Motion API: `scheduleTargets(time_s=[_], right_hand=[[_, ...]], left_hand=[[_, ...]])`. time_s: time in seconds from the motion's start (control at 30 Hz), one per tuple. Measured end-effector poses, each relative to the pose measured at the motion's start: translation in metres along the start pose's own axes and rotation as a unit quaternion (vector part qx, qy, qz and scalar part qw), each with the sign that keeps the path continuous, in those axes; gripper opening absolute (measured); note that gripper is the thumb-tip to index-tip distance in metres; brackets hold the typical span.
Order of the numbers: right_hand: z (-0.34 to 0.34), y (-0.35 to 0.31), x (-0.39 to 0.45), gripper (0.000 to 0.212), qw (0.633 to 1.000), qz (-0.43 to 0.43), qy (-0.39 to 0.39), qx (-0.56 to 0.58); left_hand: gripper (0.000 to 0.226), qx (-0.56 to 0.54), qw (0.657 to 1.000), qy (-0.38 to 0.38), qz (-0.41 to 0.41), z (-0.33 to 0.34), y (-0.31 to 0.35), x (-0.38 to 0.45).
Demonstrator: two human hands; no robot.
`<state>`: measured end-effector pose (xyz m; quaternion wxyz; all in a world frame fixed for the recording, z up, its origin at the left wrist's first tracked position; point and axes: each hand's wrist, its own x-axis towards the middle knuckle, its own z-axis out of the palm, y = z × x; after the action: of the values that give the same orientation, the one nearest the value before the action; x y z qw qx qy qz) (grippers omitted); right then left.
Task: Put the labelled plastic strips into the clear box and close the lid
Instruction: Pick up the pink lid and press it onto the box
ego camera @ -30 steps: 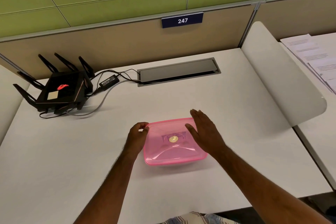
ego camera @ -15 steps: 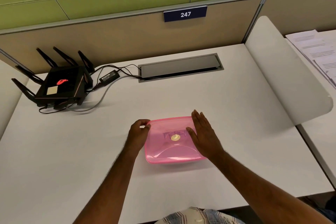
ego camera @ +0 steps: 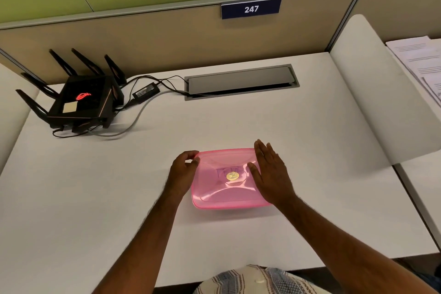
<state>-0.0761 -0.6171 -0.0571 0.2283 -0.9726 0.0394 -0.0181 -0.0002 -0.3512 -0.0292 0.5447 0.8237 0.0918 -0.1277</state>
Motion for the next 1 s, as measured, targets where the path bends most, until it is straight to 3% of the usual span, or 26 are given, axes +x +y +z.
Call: scheduleTargets(time_s=[0.17, 0.33, 0.57, 0.73, 1.0], right_hand=[[-0.006, 0.007, 0.002, 0.065, 1.000, 0.006, -0.004, -0.008], [-0.007, 0.006, 0.003, 0.065, 1.000, 0.004, -0.010, -0.003], [-0.002, 0.007, -0.002, 0.064, 1.000, 0.004, -0.021, 0.009], [0.000, 0.004, -0.005, 0.066, 1.000, 0.000, -0.022, 0.018], [0.000, -0.002, -0.006, 0.065, 1.000, -0.009, -0.018, 0.024]], left_hand=[[0.030, -0.009, 0.999, -0.032, 0.000, 0.000, -0.008, -0.017], [0.025, -0.031, 0.996, -0.041, -0.074, -0.014, -0.028, -0.046], [0.063, -0.064, 0.972, -0.164, -0.154, -0.020, -0.059, -0.076], [0.057, -0.139, 0.970, -0.140, -0.144, -0.018, -0.070, -0.084], [0.057, -0.133, 0.976, -0.124, -0.120, -0.019, -0.068, -0.088]])
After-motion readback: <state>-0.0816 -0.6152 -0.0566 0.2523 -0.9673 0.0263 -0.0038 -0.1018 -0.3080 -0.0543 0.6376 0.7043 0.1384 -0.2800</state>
